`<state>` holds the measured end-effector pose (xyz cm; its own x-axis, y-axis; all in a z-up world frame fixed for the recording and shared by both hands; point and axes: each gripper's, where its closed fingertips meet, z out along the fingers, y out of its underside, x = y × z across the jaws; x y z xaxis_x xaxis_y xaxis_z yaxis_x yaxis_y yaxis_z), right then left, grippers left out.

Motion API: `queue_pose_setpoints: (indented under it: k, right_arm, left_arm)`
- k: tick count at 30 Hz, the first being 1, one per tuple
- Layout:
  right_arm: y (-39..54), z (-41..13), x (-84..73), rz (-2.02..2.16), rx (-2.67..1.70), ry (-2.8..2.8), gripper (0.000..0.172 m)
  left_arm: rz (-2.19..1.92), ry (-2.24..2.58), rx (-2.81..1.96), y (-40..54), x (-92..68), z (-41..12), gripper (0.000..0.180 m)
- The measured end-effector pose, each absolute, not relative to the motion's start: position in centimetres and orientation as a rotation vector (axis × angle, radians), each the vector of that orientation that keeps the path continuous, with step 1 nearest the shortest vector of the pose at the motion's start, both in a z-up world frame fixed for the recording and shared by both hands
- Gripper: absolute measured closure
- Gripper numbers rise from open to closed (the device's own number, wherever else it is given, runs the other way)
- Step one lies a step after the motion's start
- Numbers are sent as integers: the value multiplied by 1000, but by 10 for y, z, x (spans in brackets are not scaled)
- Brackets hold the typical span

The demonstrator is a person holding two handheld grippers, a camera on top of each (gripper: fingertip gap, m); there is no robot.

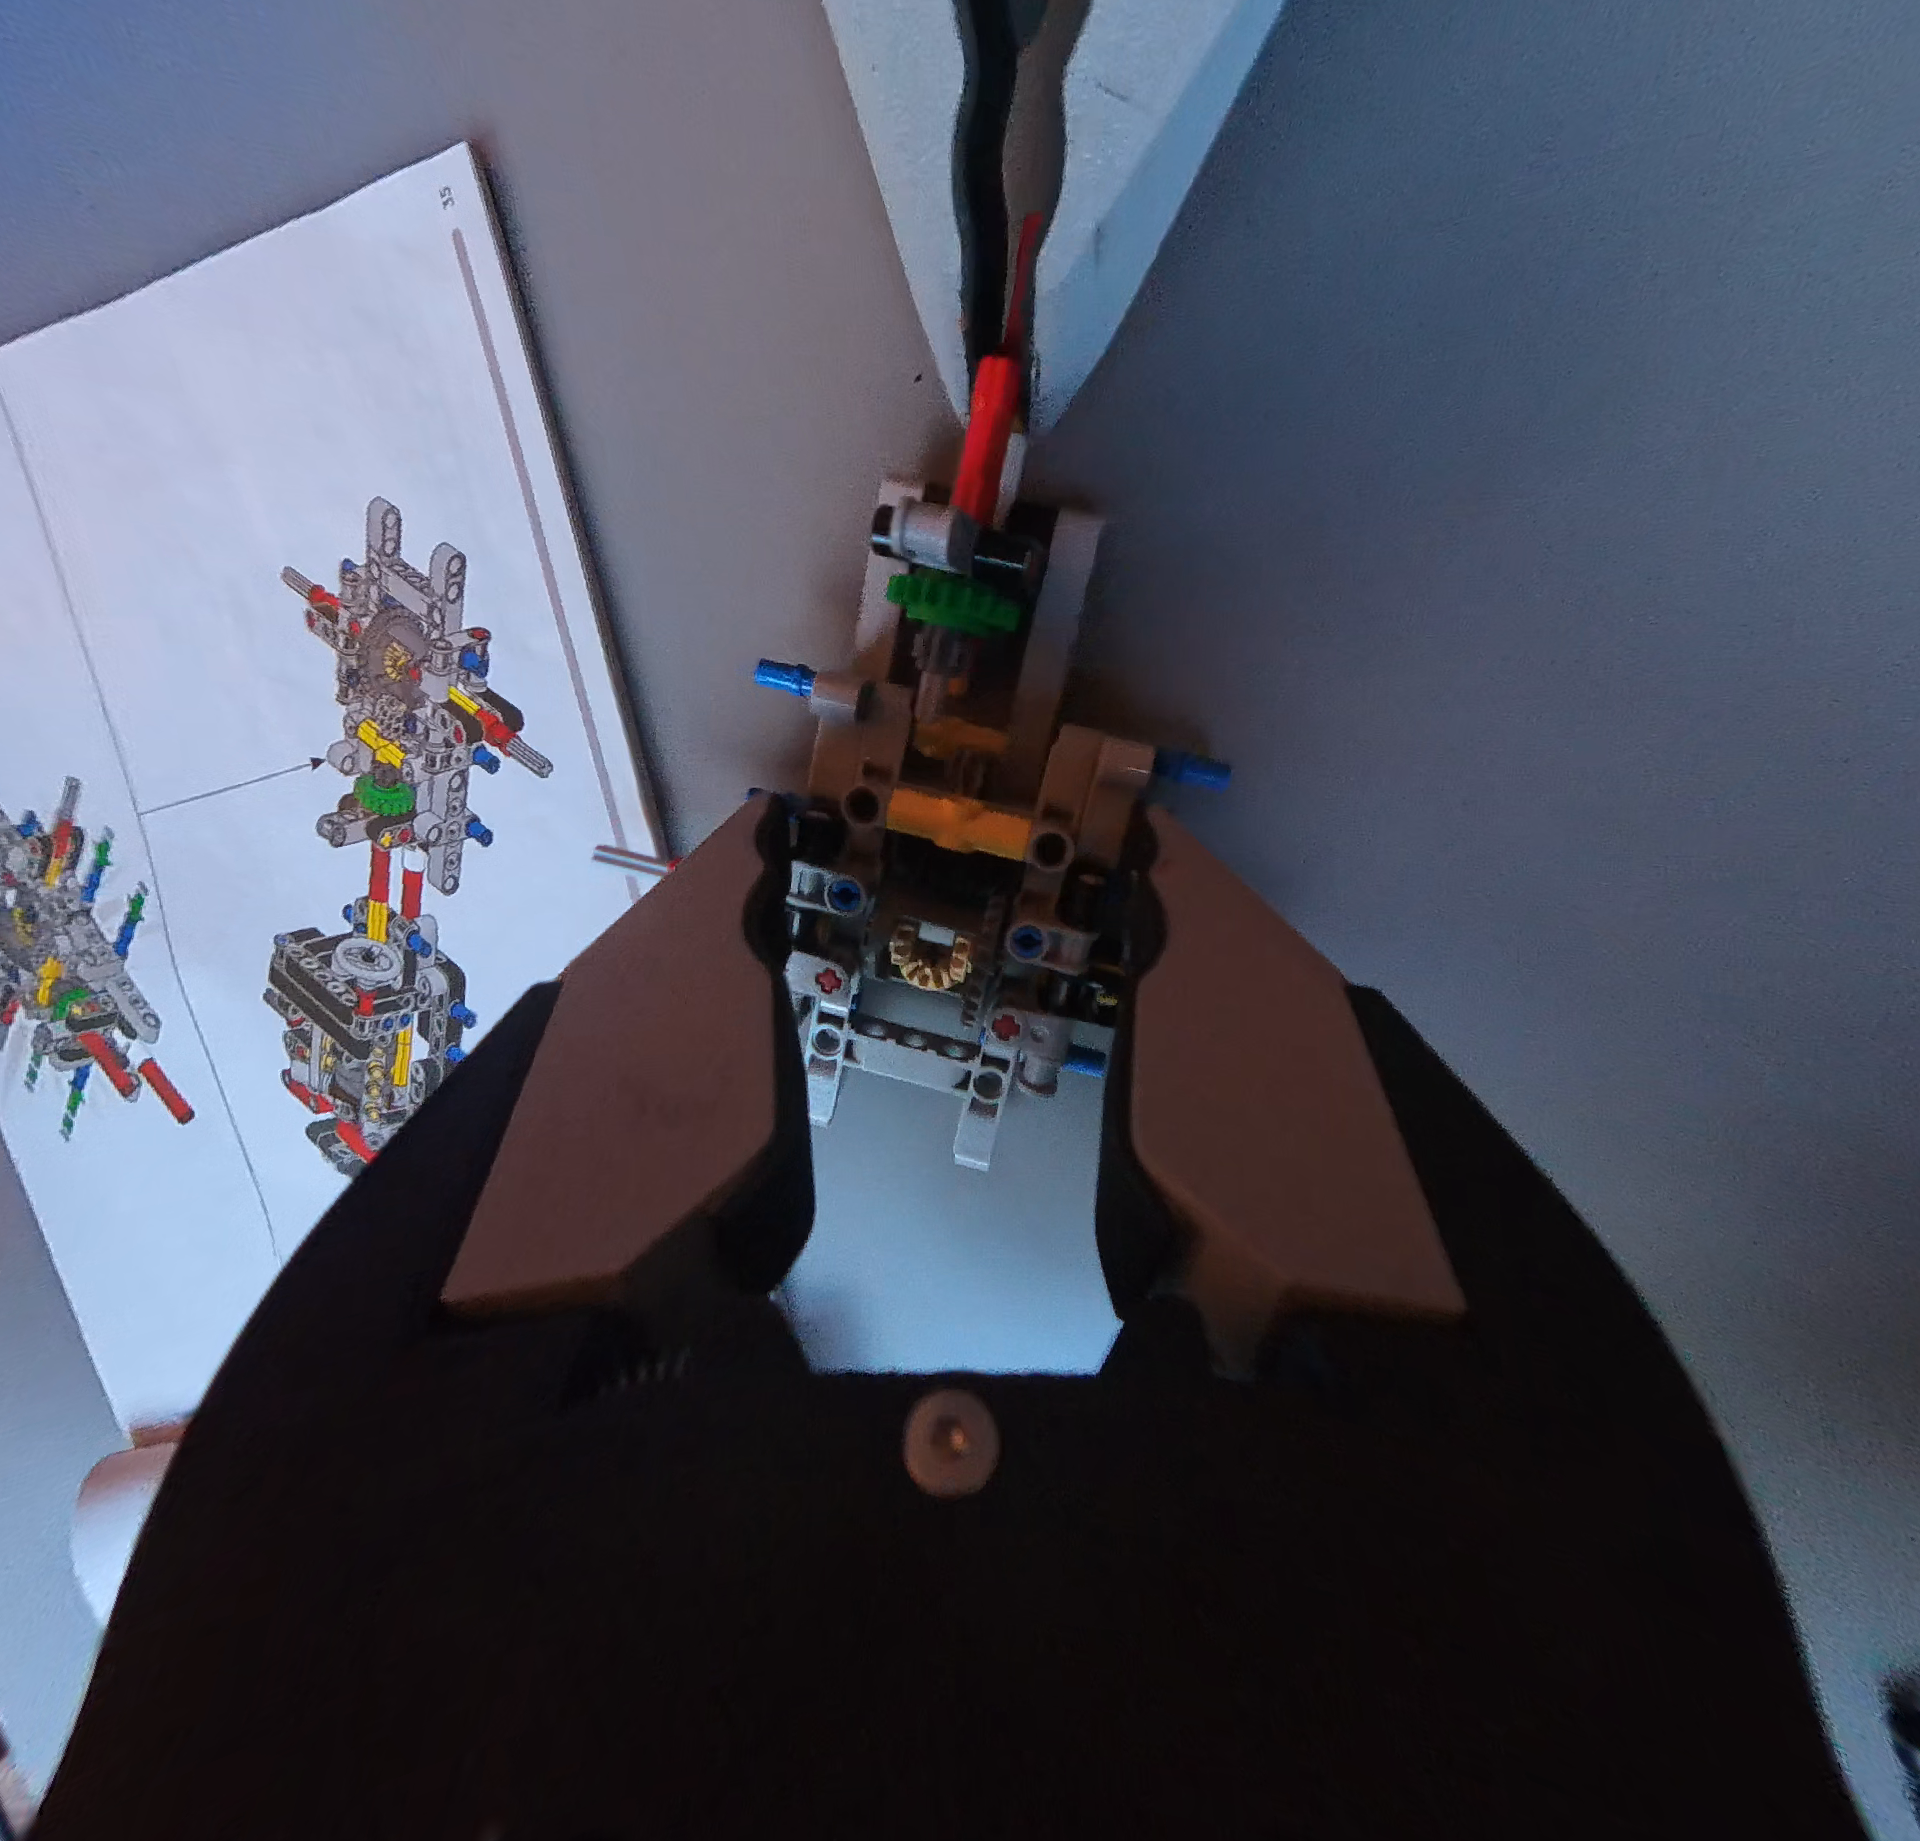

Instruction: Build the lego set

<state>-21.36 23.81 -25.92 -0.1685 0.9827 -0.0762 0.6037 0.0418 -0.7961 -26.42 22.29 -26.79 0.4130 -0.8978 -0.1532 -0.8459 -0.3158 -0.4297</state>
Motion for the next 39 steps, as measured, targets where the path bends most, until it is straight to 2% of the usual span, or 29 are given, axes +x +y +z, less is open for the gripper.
queue_pose_setpoints:
  k: [15,23,39]
  right_arm:
    - [236,-261,-214,1005,-1561,-1899,169]
    - [235,-264,-214,679,-1203,-1971,169]
    - [238,-266,-212,782,-1353,-1965,168]
  left_arm:
    - [-191,1478,-2153,226,-251,-266,120]
    - [-272,1449,-2240,230,-259,-268,121]
    - [-79,1438,-2137,226,-256,-267,119]
